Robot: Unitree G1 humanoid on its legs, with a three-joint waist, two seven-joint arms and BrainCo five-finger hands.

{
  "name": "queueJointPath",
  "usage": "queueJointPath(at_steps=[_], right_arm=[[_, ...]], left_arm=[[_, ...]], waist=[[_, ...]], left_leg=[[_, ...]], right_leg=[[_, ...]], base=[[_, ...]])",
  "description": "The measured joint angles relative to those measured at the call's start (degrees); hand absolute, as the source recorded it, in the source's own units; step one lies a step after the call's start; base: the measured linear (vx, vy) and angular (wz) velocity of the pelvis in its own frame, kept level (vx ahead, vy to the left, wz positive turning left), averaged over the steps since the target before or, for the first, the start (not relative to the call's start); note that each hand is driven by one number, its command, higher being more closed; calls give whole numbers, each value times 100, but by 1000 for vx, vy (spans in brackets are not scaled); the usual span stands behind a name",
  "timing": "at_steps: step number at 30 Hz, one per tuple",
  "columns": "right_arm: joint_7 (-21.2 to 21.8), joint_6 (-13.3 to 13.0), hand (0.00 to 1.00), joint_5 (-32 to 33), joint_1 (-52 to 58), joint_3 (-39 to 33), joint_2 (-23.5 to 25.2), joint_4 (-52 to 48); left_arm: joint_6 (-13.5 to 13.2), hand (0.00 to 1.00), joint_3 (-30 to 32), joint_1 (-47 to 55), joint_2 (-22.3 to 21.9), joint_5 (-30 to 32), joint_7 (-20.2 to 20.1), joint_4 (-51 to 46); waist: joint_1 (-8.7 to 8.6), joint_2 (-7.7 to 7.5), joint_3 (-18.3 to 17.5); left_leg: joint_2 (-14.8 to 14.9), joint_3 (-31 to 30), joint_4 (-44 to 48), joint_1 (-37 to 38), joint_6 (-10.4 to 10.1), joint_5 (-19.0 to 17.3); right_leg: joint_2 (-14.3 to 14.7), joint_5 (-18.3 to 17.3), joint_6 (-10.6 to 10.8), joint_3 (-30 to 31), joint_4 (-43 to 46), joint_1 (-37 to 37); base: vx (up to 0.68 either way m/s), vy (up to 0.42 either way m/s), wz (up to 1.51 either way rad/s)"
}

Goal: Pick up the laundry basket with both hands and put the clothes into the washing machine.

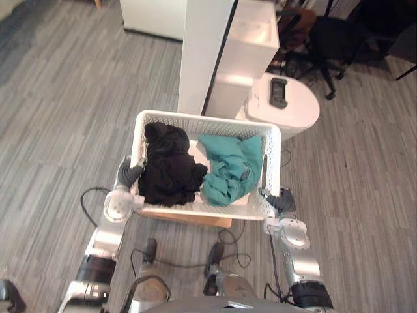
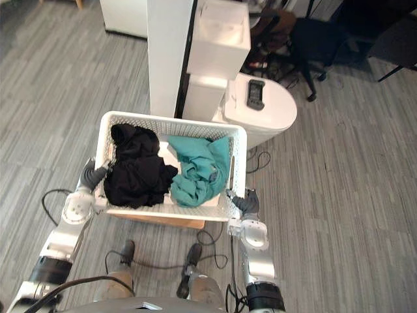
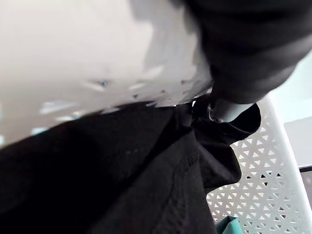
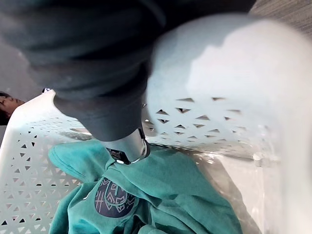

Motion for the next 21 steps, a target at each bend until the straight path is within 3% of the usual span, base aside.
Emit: queueJointPath(at_steps=[3, 7, 18, 21], right_arm=[[225, -3, 100, 0, 373, -47, 114, -24], [429, 2, 100, 4, 773, -139, 126, -27], [466, 13, 100, 21, 1100, -144, 237, -25], [466, 12, 100, 33, 1063, -138, 221, -25]], left_arm=[[-58, 100, 158, 646, -203, 2, -205, -304], [-83, 100, 214, 1153, -453, 14, -489, -471], [-119, 100, 316, 1648, -672, 59, -670, -621], [-132, 100, 306, 1647, -691, -81, -733, -613]], waist=[[5, 175, -318], [-11, 428, -572], [-29, 450, -862], [-7, 493, -865]], left_leg=[[21, 112, -2, 163, 36, -107], [28, 188, -2, 283, 2, -115], [158, 182, -1, 620, -10, -238], [222, -63, 654, 303, -94, -512]], right_leg=[[7, -213, 62, -18, 0, 127], [21, -223, 73, -9, 1, 197], [161, -404, 117, -35, 0, 602], [238, -531, 78, -118, 2, 730]], base=[[28, 2, -11], [33, -1, -11], [0, -15, 0], [-7, -40, 31]])
